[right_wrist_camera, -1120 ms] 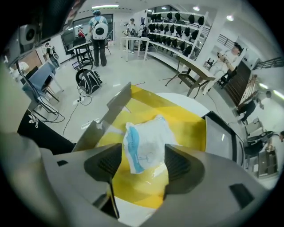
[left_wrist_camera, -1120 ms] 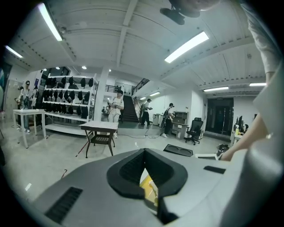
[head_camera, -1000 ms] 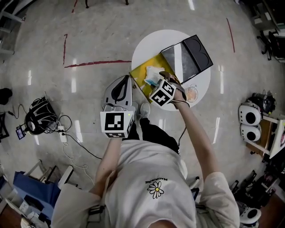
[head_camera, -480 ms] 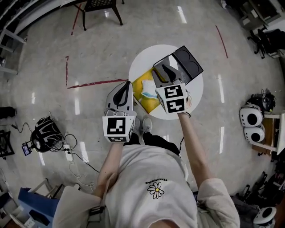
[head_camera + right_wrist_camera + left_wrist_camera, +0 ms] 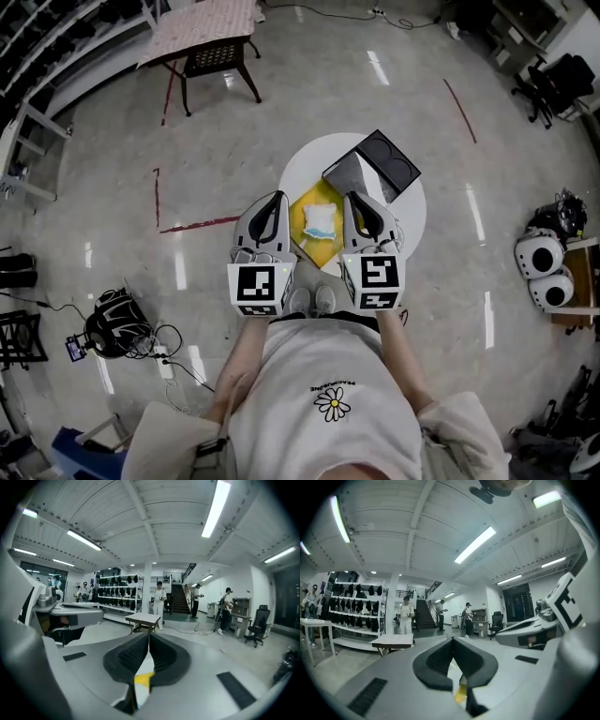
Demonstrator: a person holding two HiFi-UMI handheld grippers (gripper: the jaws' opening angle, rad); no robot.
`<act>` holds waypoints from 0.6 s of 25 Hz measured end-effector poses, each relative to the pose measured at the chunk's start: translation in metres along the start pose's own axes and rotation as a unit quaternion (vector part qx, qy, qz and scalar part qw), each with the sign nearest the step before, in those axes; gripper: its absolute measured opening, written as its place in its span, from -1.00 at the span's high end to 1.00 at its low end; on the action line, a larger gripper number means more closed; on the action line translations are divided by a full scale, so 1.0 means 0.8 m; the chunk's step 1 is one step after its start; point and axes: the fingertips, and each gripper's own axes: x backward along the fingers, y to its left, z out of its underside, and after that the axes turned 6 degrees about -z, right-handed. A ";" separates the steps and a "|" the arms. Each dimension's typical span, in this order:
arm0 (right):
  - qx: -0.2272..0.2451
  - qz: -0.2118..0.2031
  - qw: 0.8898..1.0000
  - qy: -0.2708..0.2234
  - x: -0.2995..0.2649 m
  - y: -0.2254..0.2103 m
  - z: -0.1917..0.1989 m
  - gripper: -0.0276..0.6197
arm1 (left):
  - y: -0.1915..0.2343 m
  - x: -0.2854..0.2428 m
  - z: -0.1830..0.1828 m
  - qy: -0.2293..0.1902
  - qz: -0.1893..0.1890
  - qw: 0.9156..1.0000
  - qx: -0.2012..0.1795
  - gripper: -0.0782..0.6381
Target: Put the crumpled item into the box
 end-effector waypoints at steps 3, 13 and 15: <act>-0.011 0.022 1.000 -0.011 0.024 -0.005 0.008 0.91 | -0.004 0.001 -0.007 -0.010 0.001 1.000 -0.006 0.78; -0.063 0.074 0.995 -0.015 0.050 -0.037 0.030 0.91 | -0.023 -0.001 -0.002 -0.005 0.015 1.000 -0.007 0.78; -0.056 0.074 0.996 -0.006 0.050 -0.038 0.034 0.91 | -0.027 -0.003 -0.001 -0.004 0.019 1.000 -0.008 0.78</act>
